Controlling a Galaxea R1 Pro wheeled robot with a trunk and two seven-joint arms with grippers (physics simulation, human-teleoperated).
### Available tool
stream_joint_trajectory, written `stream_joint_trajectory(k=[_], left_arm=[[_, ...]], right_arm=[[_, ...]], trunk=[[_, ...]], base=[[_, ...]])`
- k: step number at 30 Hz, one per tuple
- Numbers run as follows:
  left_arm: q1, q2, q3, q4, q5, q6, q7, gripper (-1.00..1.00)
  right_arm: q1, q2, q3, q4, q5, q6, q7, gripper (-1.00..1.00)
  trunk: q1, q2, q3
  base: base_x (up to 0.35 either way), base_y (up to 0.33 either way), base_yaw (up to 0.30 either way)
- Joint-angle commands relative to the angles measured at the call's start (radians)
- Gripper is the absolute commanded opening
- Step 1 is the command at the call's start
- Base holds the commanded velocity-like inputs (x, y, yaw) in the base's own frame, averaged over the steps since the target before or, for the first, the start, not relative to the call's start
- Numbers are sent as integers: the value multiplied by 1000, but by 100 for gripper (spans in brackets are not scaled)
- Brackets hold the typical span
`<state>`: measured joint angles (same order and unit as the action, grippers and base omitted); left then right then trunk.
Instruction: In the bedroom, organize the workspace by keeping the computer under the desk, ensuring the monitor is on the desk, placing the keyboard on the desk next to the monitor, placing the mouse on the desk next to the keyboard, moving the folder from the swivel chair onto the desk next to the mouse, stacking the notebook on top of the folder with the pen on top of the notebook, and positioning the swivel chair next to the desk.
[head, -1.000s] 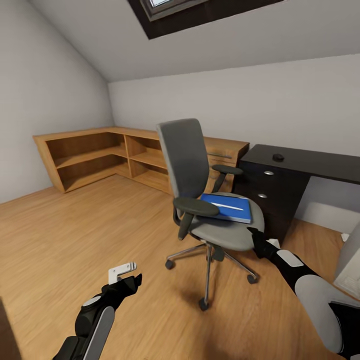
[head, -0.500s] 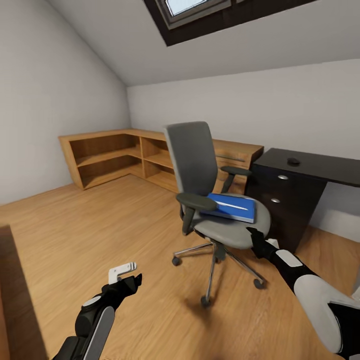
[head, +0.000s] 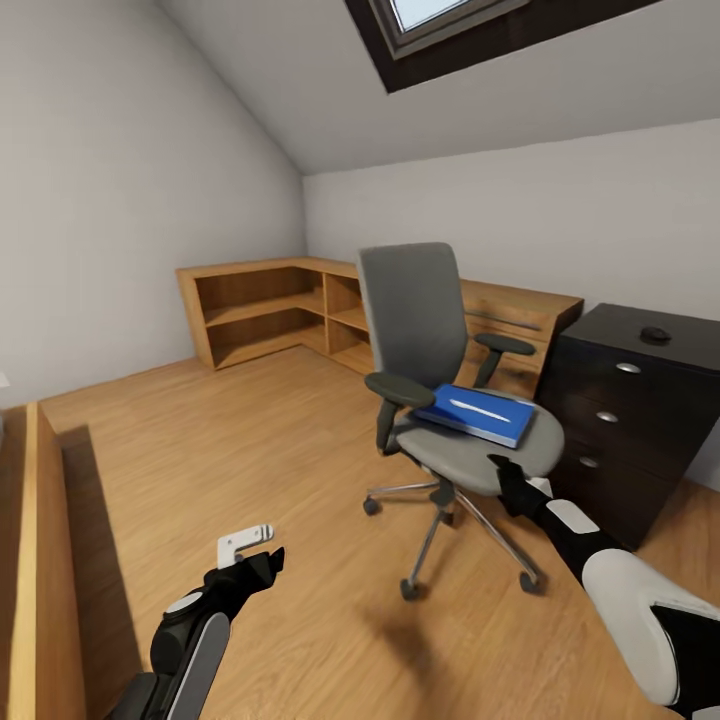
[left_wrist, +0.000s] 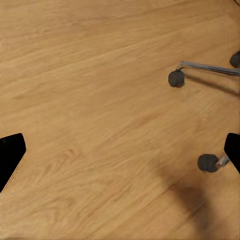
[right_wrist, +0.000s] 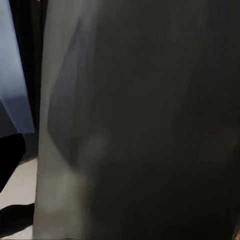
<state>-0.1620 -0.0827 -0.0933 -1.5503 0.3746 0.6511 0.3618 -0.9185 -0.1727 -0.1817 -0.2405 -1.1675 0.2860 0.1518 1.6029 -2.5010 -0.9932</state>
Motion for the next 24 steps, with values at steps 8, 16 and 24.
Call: stream_joint_trajectory(k=[8,16,24], left_arm=[[-1,-1,-1,-1,10,2,9,100],[-1,-1,-2,-1,10,2,9,100],[-1,-2,-2,-1,9,2,9,100]], right_arm=[[0,1,5,0,-8,7,4,100],[0,1,5,0,-9,7,6,100],[0,1,7,-1,-8,7,6,100]], trunk=[[0,0,-1],[0,0,-1],[0,0,-1]], base=[[0,0,277],[36,0,71],[281,0,2]])
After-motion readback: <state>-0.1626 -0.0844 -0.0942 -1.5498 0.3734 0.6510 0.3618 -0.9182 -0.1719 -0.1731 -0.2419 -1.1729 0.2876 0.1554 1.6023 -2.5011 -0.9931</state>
